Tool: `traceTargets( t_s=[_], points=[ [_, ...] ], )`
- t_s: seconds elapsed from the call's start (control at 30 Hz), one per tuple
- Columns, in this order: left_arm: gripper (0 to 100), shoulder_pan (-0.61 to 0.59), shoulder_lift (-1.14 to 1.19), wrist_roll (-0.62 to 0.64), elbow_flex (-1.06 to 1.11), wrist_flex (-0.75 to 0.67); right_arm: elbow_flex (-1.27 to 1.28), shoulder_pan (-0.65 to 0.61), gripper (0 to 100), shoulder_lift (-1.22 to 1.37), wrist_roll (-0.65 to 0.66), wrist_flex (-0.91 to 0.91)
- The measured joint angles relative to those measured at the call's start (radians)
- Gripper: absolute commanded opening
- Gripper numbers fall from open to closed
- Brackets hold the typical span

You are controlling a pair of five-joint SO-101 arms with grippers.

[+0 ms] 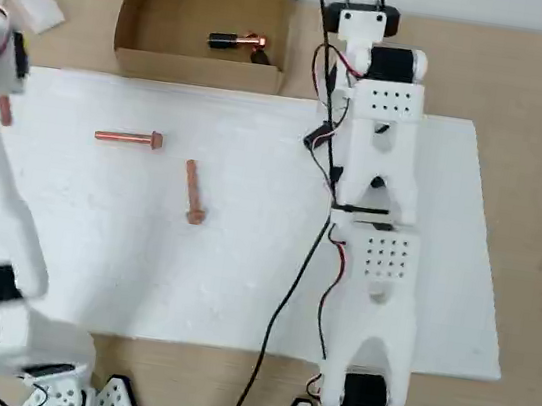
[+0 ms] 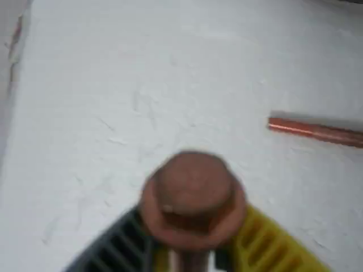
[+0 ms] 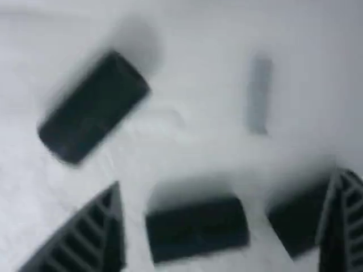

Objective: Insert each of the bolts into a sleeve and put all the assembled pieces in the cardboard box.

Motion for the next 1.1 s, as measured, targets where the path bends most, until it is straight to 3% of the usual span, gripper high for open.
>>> traceTargets(
  t_s=[0.13, 0.37, 0.67, 0.9, 1.1],
  points=[
    [1, 0.083, -0.238, 0.028, 0.241, -0.003, 0.259, 0.000, 27.8, -0.224, 0.167, 0.000],
    [1, 0.092, -0.569, 0.132, 0.680, -0.157, 0.686, 0.081, 27.8, -0.612, 0.525, 0.000],
    [1, 0.092, -0.836, 0.233, 0.916, -0.338, 0.832, 0.241, 27.8, -0.669, 1.310, -0.060],
    [1, 0.098, -0.947, 0.235, 0.991, -0.374, 0.832, 0.242, 27.8, -0.514, 1.432, -0.262],
    [1, 0.100, -0.961, 0.233, 1.037, -0.374, 0.832, 0.218, 27.8, -0.450, 1.614, -0.311]
  ],
)
